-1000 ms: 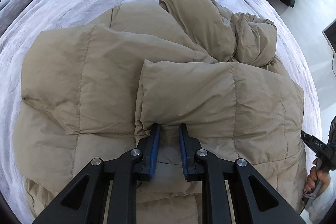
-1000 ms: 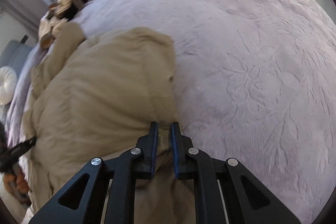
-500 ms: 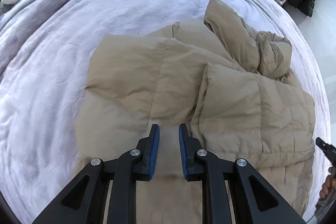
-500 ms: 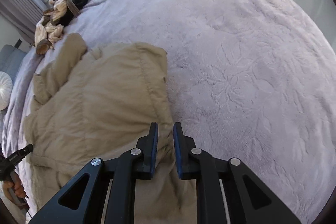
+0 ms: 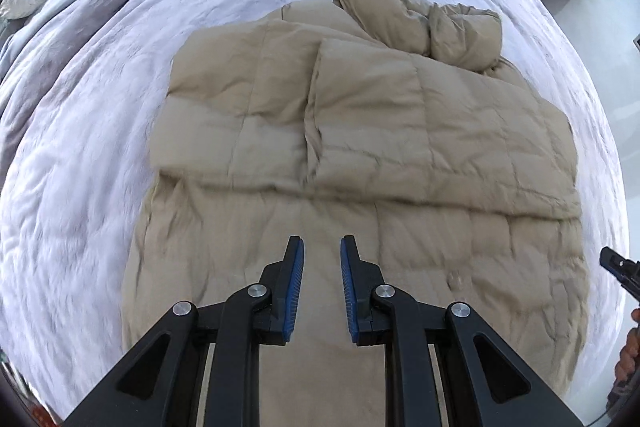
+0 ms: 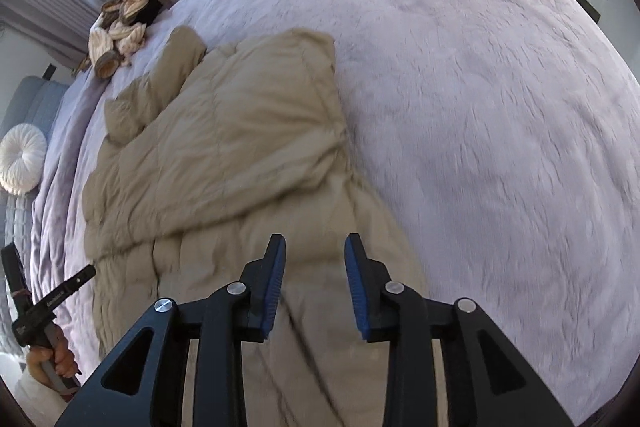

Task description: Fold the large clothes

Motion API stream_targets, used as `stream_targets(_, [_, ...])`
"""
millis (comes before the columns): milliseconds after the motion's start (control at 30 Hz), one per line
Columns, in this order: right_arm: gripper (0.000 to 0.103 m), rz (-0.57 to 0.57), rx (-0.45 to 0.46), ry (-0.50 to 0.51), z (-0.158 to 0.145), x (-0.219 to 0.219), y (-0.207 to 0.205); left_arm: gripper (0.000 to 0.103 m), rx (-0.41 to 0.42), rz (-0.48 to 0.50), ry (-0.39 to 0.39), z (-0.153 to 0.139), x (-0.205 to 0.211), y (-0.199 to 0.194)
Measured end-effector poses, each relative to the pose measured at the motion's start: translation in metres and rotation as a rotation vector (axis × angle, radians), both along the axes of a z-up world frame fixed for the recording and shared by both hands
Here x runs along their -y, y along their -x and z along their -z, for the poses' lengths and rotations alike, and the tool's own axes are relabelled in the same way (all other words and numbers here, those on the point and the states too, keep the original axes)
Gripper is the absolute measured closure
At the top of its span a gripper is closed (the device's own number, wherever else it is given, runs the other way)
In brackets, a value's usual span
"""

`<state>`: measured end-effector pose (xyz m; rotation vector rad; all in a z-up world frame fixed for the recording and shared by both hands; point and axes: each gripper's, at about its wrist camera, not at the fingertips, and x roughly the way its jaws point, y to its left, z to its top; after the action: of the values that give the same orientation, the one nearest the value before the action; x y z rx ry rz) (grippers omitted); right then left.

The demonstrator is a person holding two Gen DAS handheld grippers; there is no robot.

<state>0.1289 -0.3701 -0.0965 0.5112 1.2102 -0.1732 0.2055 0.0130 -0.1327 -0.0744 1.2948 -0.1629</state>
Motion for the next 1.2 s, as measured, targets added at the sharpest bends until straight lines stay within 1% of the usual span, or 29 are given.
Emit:
stream_targets(33, [0.066,-0.003,-0.005,-0.011,-0.002,-0.001,0.005,0.082,-0.009,-0.007,0.005,-0.003,0.000,0.006])
stream_targets(67, [0.059,-0.005,-0.009,-0.020,-0.004,-0.003,0.009,0.082,-0.017,-0.013,0.009,-0.006,0.001,0.011])
stream_targets(100, [0.054,-0.008,-0.012,-0.032,-0.006,-0.004,0.014,0.080,-0.023,-0.021,0.013,-0.008,0.001,0.016])
stream_targets(133, [0.052,-0.011,-0.014,-0.039,-0.008,-0.006,0.018,0.052,-0.028,-0.031,0.007,-0.011,0.001,0.023])
stream_targets(167, [0.051,-0.017,-0.015,-0.045,-0.010,-0.007,0.022,0.029,-0.027,-0.041,-0.001,-0.012,0.000,0.027])
stream_targets(200, [0.049,-0.022,-0.018,-0.050,-0.011,-0.009,0.025,0.001,-0.009,-0.063,-0.018,-0.017,-0.001,0.036])
stream_targets(233, [0.048,-0.030,-0.023,-0.058,-0.012,-0.011,0.028,0.001,0.017,-0.075,-0.027,-0.023,-0.002,0.044])
stream_targets(267, [0.045,-0.036,-0.026,-0.066,-0.012,-0.012,0.032,0.001,0.023,-0.074,-0.029,-0.027,-0.001,0.053])
stream_targets(333, [0.043,-0.047,-0.032,-0.081,-0.014,-0.015,0.038,0.001,0.015,-0.097,-0.038,-0.031,-0.002,0.065])
stream_targets(467, [0.025,-0.068,-0.042,-0.121,-0.016,-0.019,0.052,0.001,-0.001,-0.141,-0.047,-0.034,-0.005,0.092])
stream_targets(567, [0.023,-0.100,-0.039,-0.154,-0.019,-0.026,0.064,0.001,-0.007,-0.146,-0.066,-0.035,-0.003,0.113])
stream_targets(600, [0.014,-0.112,-0.038,-0.157,-0.020,-0.029,0.067,0.001,-0.012,-0.144,-0.074,-0.036,-0.003,0.121])
stream_targets(733, [0.012,-0.140,-0.023,-0.183,-0.026,-0.042,0.084,0.001,-0.033,-0.145,-0.069,-0.036,-0.010,0.144])
stream_targets(800, [0.000,-0.147,-0.018,-0.181,-0.026,-0.050,0.092,0.001,-0.045,-0.147,-0.059,-0.034,-0.016,0.154])
stream_targets(900, [0.000,-0.137,0.000,-0.184,-0.024,-0.064,0.106,0.001,-0.065,-0.140,-0.052,-0.027,-0.027,0.165])
stream_targets(967, [0.000,-0.117,-0.013,-0.192,-0.021,-0.074,0.115,0.001,-0.074,-0.123,-0.055,-0.023,-0.033,0.174])
stream_targets(1067, [0.000,-0.094,-0.044,-0.240,-0.015,-0.089,0.129,0.001,-0.081,-0.104,-0.075,-0.018,-0.042,0.185])
stream_targets(1200, [0.000,-0.061,-0.081,-0.243,-0.010,-0.105,0.151,0.001,-0.090,-0.082,-0.092,-0.015,-0.057,0.200])
